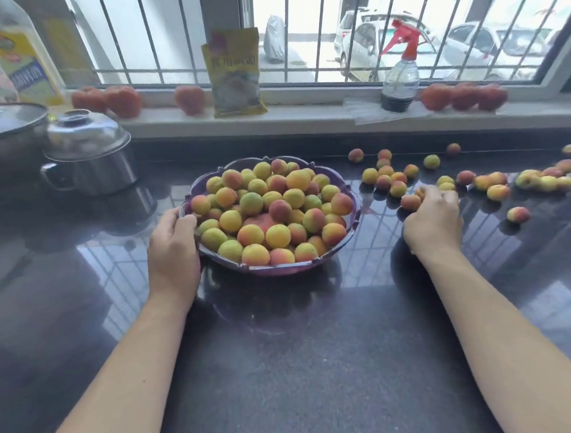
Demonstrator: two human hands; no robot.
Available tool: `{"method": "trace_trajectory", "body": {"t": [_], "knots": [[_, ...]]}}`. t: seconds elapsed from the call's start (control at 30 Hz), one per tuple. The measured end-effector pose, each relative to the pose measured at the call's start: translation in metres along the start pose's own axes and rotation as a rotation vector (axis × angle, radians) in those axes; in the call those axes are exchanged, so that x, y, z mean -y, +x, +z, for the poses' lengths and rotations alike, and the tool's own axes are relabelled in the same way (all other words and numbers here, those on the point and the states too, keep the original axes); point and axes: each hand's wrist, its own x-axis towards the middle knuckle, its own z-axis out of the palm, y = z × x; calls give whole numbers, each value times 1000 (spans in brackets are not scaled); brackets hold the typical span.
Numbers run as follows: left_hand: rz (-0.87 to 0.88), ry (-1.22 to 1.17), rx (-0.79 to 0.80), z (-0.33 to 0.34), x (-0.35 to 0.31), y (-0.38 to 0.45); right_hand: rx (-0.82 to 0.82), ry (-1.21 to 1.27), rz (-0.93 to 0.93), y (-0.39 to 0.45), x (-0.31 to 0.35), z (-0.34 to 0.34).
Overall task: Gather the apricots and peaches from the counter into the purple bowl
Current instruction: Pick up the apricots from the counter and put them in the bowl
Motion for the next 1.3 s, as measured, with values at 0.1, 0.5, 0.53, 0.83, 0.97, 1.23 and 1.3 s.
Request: {"method": "trace_trajectory", "body": {"t": [0.1, 0.5, 0.53, 0.83, 0.97, 1.23, 1.3], "knots": [[3, -3, 0, 1, -1, 0, 13, 38, 14, 8, -5, -1], [-19, -2, 2, 0, 0, 0, 82, -264, -134, 9, 7, 8], [-22, -2, 3, 0, 0, -1, 86, -248, -143, 9, 6, 8], [-48, 6, 5, -1, -3, 0, 113, 298, -132, 0, 11, -11], [-50, 33, 20, -2, -4, 0, 101, 451, -190, -1, 12, -11], [-72, 34, 35, -2, -4, 0, 90, 585, -238, 4, 13, -8], [-90, 24, 27, -2, -5, 0, 69, 616, -253, 5, 14, -9]]}}
